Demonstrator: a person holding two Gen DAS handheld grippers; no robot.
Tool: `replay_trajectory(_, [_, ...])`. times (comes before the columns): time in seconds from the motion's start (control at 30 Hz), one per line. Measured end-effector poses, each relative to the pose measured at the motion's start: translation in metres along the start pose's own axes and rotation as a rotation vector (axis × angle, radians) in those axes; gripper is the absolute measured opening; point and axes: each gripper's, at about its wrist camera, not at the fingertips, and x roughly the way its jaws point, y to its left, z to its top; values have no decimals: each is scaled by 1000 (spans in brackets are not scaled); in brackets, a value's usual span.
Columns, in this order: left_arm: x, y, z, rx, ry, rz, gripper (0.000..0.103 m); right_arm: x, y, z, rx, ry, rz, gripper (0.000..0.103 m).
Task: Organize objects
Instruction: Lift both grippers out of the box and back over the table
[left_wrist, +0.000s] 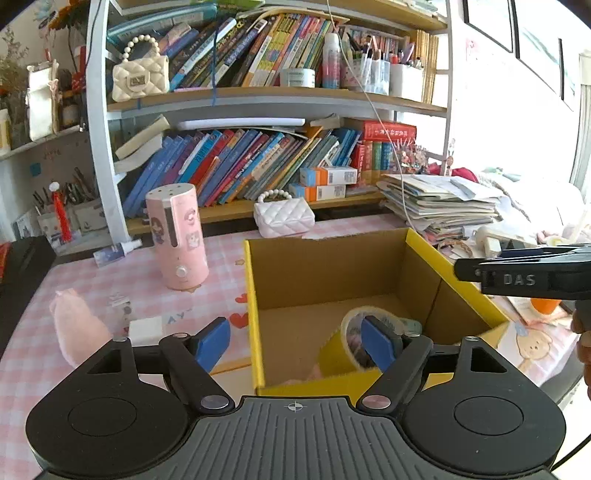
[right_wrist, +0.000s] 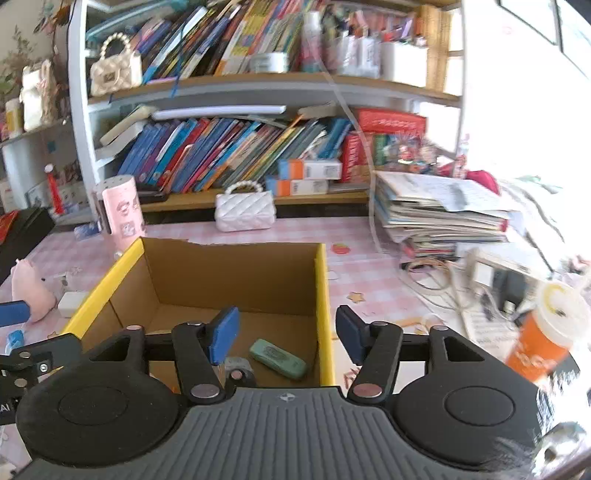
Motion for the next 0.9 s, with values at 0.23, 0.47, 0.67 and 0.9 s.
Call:
replay_trajectory(0.23, [-20, 12, -27, -4, 39, -17, 81, -33, 11, -35, 46, 29, -57, 60])
replay_trajectory(0.47, [-43, 17, -57, 34, 89, -39, 81, -61, 40, -77, 91, 108, -65, 60])
replay_trajectory(0.67, [-59, 24, -76, 57, 132, -49, 81, -78, 65, -104, 106, 164, -74, 60])
replay_trajectory(0.9, [-74, 37, -94, 57, 174, -56, 82, -91, 86, -121, 113, 200, -67, 61])
